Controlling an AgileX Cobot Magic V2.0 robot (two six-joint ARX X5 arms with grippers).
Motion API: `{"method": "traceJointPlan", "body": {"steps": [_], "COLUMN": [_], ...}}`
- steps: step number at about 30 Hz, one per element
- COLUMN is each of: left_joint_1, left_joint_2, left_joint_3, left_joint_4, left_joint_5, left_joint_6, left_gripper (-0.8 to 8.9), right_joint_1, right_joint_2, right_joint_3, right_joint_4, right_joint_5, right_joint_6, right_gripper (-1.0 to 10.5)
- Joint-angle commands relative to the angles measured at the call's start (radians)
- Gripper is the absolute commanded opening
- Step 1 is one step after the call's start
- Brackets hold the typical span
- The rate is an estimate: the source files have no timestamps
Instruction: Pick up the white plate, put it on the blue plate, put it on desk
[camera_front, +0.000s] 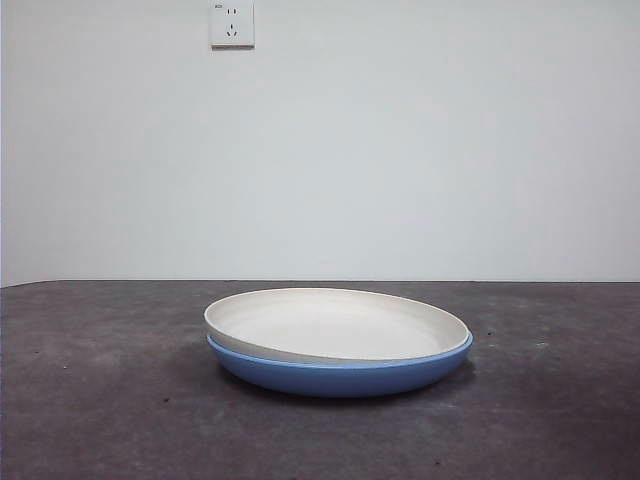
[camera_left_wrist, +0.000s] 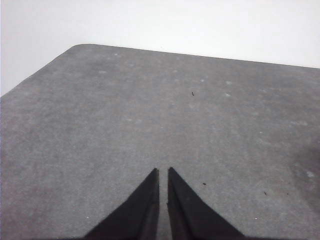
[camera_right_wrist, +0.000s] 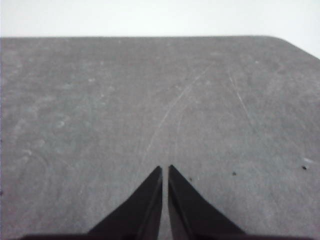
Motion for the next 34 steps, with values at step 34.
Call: {"method": "traceJointPlan", "body": {"steps": [34], "left_joint_1": [0.002], "left_joint_2": [-0.002], "left_joint_3": [-0.021], "left_joint_4": [-0.005], "left_joint_5": [-0.001], "left_joint_6": [0.001], "left_gripper": [0.28], "right_joint_1": [0.006], "right_joint_2": [-0.045], "right_joint_3": [-0.005], "right_joint_4": [0.003], "right_joint_5": [-0.131], "right_joint_6": [0.006], "right_gripper": [0.2]}}
